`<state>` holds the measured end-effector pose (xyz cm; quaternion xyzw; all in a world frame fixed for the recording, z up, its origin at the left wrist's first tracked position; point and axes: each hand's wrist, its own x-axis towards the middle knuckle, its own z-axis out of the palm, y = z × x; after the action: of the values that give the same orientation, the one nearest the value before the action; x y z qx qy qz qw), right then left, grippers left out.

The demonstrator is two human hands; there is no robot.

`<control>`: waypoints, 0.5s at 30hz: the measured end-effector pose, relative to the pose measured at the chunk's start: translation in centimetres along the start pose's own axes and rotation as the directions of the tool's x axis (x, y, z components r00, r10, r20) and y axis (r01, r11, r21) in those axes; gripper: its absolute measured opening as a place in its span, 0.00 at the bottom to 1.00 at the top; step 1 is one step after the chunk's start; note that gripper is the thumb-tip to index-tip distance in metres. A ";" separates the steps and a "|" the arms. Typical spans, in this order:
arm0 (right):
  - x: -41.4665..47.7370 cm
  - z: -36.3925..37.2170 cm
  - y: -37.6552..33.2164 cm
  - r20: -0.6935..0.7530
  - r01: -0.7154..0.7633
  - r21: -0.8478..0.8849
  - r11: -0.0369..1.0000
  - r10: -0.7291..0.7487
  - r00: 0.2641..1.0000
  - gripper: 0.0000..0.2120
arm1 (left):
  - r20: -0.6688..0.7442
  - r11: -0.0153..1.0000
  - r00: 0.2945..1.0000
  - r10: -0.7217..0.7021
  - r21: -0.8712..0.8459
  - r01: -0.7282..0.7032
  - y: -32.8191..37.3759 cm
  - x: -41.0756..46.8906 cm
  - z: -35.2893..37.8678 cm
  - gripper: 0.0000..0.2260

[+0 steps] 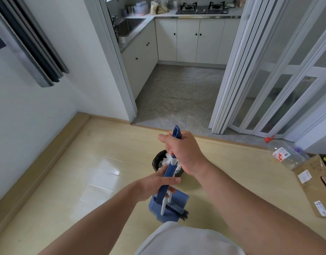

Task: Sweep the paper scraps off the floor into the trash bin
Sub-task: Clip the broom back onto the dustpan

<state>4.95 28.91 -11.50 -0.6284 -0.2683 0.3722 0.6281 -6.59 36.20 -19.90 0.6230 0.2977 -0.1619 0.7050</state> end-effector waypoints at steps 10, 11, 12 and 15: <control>0.0 1.7 0.0 0.027 0.011 0.019 1.000 -0.011 1.000 0.25 | -0.246 0.994 0.968 0.049 -0.085 -0.072 -1.3 0.2 0.2 0.27; -0.1 2.0 0.1 0.035 0.015 0.006 1.000 -0.015 0.999 0.24 | -0.259 0.995 0.964 0.054 -0.067 -0.074 -1.3 0.1 0.2 0.27; -0.1 2.2 0.0 0.044 0.019 -0.005 1.000 -0.019 0.999 0.24 | -0.271 0.996 0.961 0.063 -0.051 -0.079 -1.4 0.0 0.1 0.28; 0.0 2.8 -0.1 0.067 0.027 -0.019 0.999 -0.026 0.997 0.24 | -0.298 0.996 0.952 0.068 -0.036 -0.082 -1.4 -0.1 -0.2 0.29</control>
<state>2.70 30.62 -11.21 -0.6184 -0.3010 0.3819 0.6174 -7.55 36.17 -20.96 0.6339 0.3800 -0.0327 0.6728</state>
